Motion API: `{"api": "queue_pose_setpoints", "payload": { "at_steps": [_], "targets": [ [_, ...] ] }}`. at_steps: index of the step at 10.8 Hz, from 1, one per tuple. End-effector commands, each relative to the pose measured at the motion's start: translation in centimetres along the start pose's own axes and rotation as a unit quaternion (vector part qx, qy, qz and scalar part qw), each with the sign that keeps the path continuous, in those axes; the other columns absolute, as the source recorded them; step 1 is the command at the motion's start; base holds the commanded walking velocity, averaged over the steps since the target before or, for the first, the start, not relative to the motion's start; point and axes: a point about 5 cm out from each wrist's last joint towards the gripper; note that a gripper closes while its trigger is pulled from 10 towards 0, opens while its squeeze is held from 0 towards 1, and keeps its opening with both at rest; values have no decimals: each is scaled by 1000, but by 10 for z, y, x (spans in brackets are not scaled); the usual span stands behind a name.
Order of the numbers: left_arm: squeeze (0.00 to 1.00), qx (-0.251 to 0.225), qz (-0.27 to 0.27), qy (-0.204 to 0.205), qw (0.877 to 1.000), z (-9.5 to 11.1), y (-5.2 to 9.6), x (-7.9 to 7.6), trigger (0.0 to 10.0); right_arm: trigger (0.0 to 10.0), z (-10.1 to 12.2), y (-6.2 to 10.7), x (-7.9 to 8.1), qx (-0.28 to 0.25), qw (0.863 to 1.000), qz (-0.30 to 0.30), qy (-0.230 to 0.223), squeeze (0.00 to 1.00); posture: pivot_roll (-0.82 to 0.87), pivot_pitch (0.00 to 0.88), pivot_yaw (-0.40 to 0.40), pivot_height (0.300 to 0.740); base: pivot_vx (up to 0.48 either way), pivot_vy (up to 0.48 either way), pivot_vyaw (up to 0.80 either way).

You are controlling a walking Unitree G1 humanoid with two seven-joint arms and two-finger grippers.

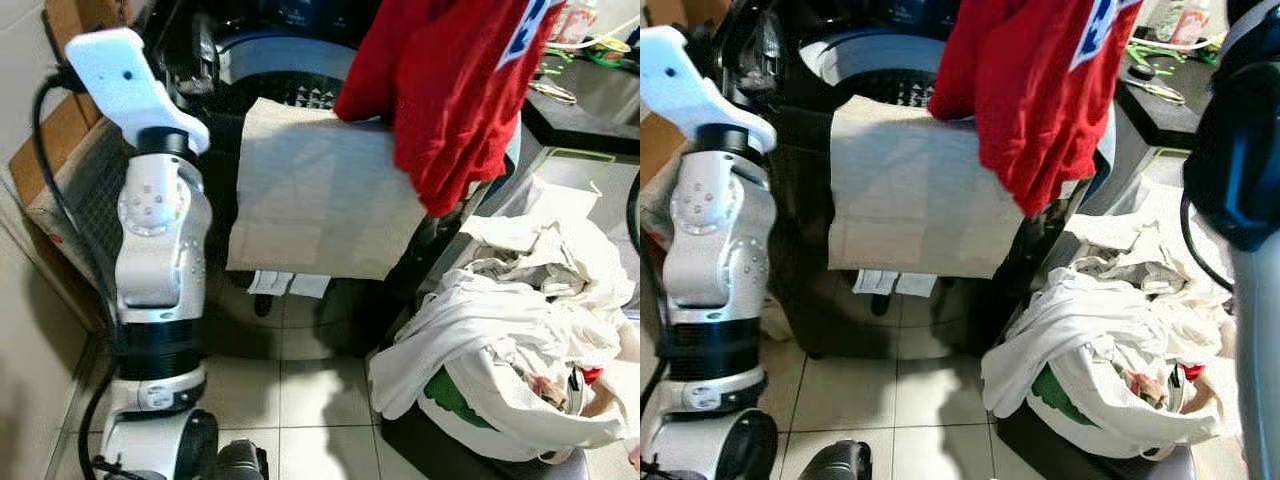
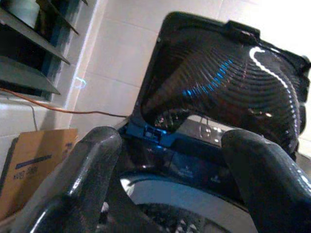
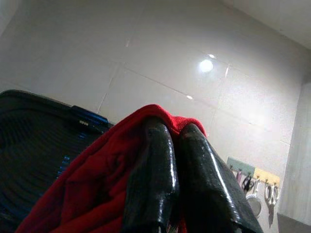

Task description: Clothes washing

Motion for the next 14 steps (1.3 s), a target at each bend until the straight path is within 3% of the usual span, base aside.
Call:
{"api": "queue_pose_setpoints", "payload": {
  "at_steps": [1, 4, 7, 14],
  "targets": [
    [0, 10, -27, 3, 1000, -4, 3, -14, 10000, 0, 21, -2, -18, -35, 999, -26, 9, 0, 156, 0, -115, 740, 0, 0, 0],
    [0, 29, -43, 5, 999, -9, 8, -21, 10000, 0, 17, -1, -22, -30, 999, -34, 6, 0, 160, 0, -119, 740, 0, 0, 0],
    [0, 36, -49, 3, 998, -13, 12, -22, 10000, 0, -6, 5, -28, 0, 999, -44, 0, 0, 165, 0, -119, 740, 0, 0, 0],
    [0, 25, -58, 11, 998, -9, 14, -30, 10000, 0, 28, 0, -39, -43, 996, -61, 38, 0, 156, 0, -120, 740, 459, 0, 0]
  ]
}}
Point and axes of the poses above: a point about 5 cm out from each wrist's last joint towards the gripper, its own y axis pointing back from the gripper into the wrist, its own z axis along the axis of the wrist's last joint, x = y × z, and after that the axes turned 3 degrees about -y, right-handed
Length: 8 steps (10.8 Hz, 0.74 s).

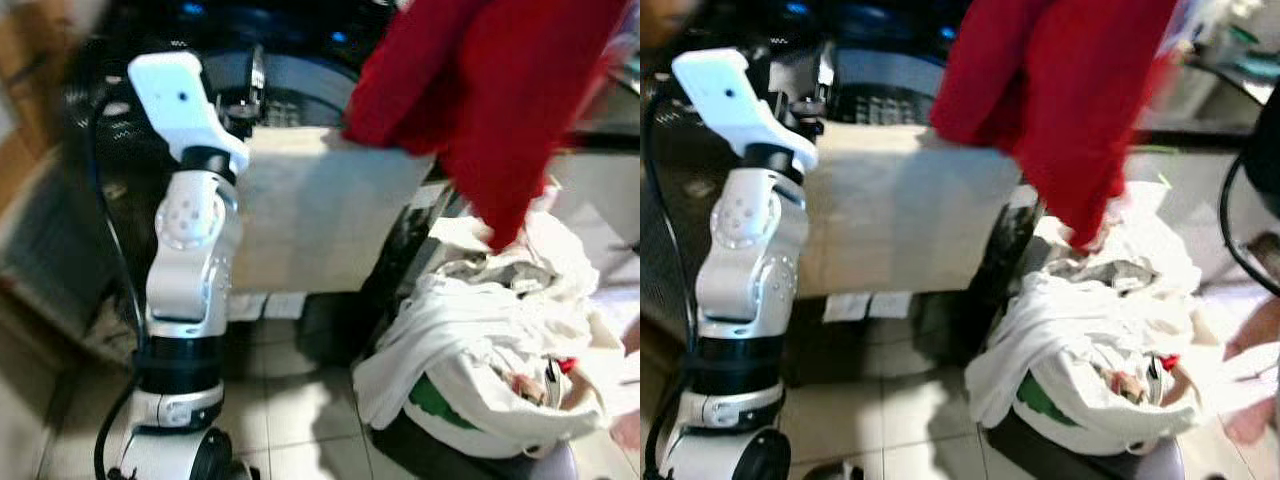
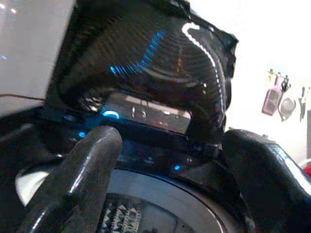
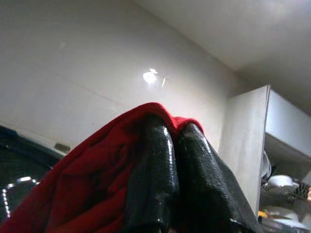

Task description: Clothes washing

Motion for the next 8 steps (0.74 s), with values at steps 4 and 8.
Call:
{"api": "queue_pose_setpoints", "payload": {
  "at_steps": [4, 8],
  "targets": [
    [0, 17, 40, -27, 999, -5, 1, 3, 10000, 0, 0, 0, -4, -2, 1000, -5, 19, 0, 152, 0, -109, 740, 202, 0, 0],
    [0, 25, 34, -33, 999, -8, 1, -3, 10000, 0, 0, 2, -19, -3, 993, -46, 110, 0, 147, 0, -108, 740, 0, 0, 0]
  ]
}}
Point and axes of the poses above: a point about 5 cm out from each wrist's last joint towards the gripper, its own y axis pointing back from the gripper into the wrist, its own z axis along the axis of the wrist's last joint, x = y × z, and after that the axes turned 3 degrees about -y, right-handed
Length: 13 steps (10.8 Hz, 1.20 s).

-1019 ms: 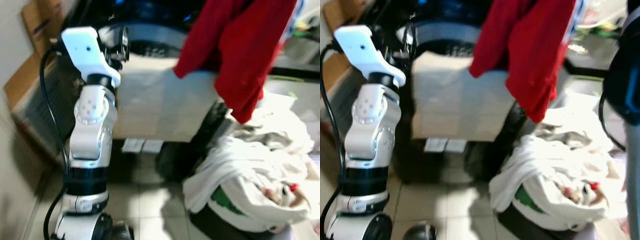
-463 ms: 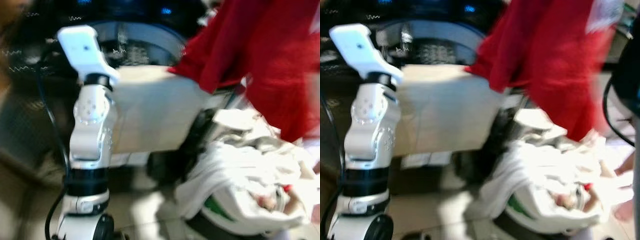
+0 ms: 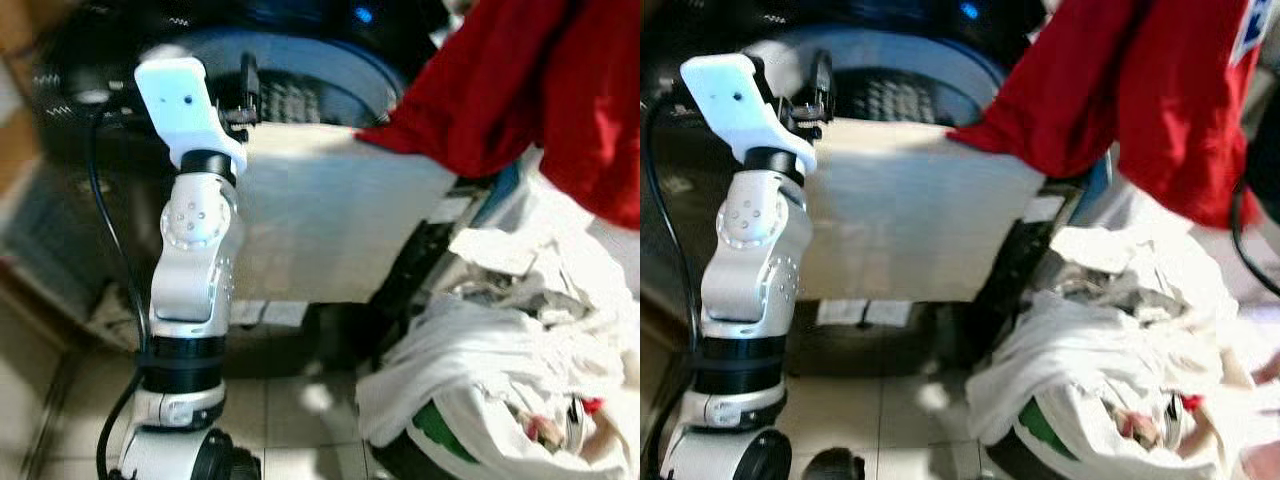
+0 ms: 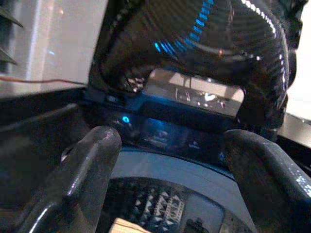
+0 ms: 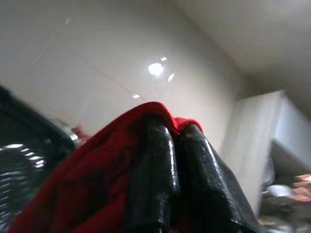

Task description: Clothes washing

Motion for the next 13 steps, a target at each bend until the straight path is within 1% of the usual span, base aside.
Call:
{"api": "queue_pose_setpoints", "payload": {
  "at_steps": [1, 2, 3, 4, 5, 6, 7, 8, 9, 10, 11, 12, 13],
  "targets": [
    [0, 9, -9, 0, 1000, -2, 2, -7, 10000, 0, -8, 2, -19, 13, 999, -37, 17, 0, 153, 0, -118, 740, 0, 0, 0],
    [0, 13, -11, -3, 1000, -4, 5, -8, 10000, 0, -25, 6, -19, 42, 998, -42, 27, 0, 160, 0, -125, 740, 0, 0, 0],
    [0, 16, -9, -4, 1000, -5, 7, -7, 10000, 0, -38, 11, -16, 59, 996, -44, 45, 0, 169, 0, -134, 740, 0, 0, 0],
    [0, 24, -5, -7, 1000, -7, 12, -5, 10000, 0, -74, 28, 6, 104, 988, -7, 113, 0, 190, 0, -146, 740, 0, 0, 0],
    [0, 27, -5, -11, 1000, -7, 15, -5, 10000, 0, -99, 41, 20, 146, 986, 12, 83, 0, 202, 0, -150, 740, 0, 0, 0],
    [0, 29, -7, -18, 999, -7, 16, -3, 10000, 0, -103, 44, 26, 154, 987, 12, 44, 0, 221, 0, -157, 740, 0, 0, 0],
    [0, 32, -3, -28, 999, -7, 18, 2, 10000, 0, -90, 38, 35, 144, 986, 9, -79, 0, 233, 0, -160, 740, 0, 0, 0],
    [0, 35, 1, -31, 999, -7, 18, 5, 10000, 0, -75, 31, 38, 118, 986, 16, -115, 0, 232, 0, -153, 740, 0, 0, 0],
    [0, 43, 1, -30, 999, -11, 18, 7, 10000, 0, -39, 16, 35, 59, 984, 36, -162, 0, 206, 0, -132, 740, 0, 0, 0],
    [0, 49, -9, -23, 998, -14, 17, 1, 10000, 0, -20, 10, 33, 25, 985, 47, -162, 0, 182, 0, -119, 740, 0, 0, 0],
    [0, 51, -18, -17, 998, -15, 15, -5, 10000, 0, -24, 13, 42, 28, 991, 72, -114, 27, 165, 0, -109, 740, 0, 0, 800],
    [0, 54, -22, -20, 998, -17, 15, -6, 10000, 0, -31, 15, 45, 36, 989, 79, -116, 59, 161, 0, -105, 740, 0, 0, 800],
    [0, 56, -23, -22, 998, -18, 16, -7, 10000, 0, -34, 17, 46, 42, 989, 82, -115, 59, 159, 0, -103, 740, 0, 0, 800]
  ]
}}
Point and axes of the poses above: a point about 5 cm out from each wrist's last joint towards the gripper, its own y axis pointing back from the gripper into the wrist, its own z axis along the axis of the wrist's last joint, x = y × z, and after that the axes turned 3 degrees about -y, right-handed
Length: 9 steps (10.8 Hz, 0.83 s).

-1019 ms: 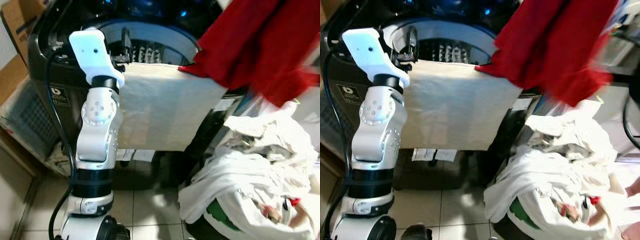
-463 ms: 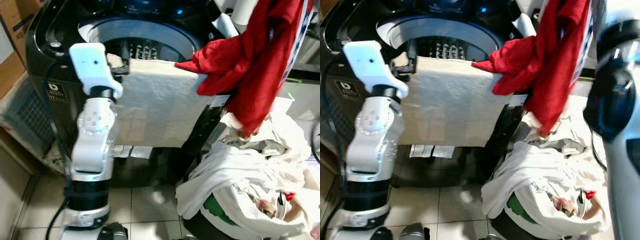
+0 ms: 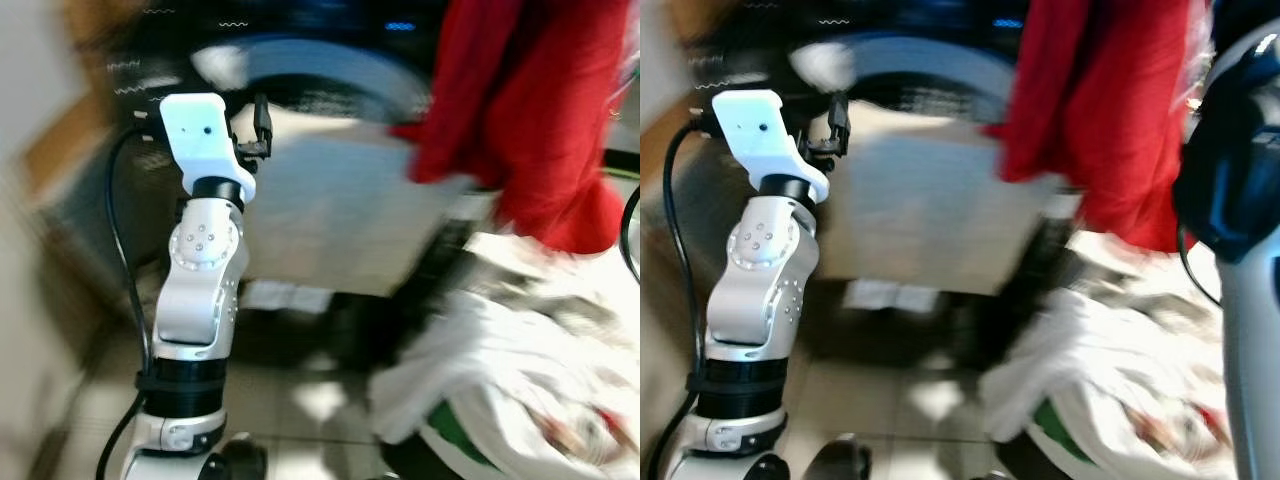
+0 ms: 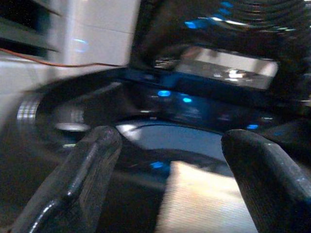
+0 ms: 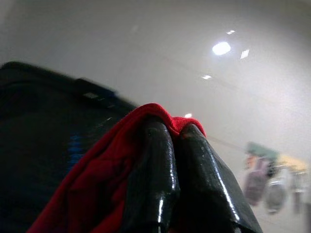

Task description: Clothes washing

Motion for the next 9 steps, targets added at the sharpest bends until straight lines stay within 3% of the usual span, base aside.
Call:
{"api": "queue_pose_setpoints", "payload": {
  "at_steps": [1, 3, 5, 9],
  "targets": [
    [0, 0, -13, 2, 1000, 1, 0, -7, 10000, 0, 4, 0, -5, -6, 1000, -1, 10, 67, 160, 0, -105, 740, 0, 0, 800],
    [0, 5, -15, -6, 1000, -2, 1, -7, 10000, 0, -2, 1, -7, 1, 1000, -7, 9, 0, 167, 0, -112, 740, 0, 0, 784],
    [0, 0, -24, -15, 1000, -1, 0, -5, 10000, 0, -5, 2, -6, 4, 1000, -7, 26, 0, 169, 0, -114, 740, 0, 0, 0],
    [0, -42, -34, -6, 999, 10, -1, -6, 10000, 0, 16, 0, -23, -34, 995, -38, 88, 0, 158, 0, -109, 740, 428, 0, 0]
  ]
}}
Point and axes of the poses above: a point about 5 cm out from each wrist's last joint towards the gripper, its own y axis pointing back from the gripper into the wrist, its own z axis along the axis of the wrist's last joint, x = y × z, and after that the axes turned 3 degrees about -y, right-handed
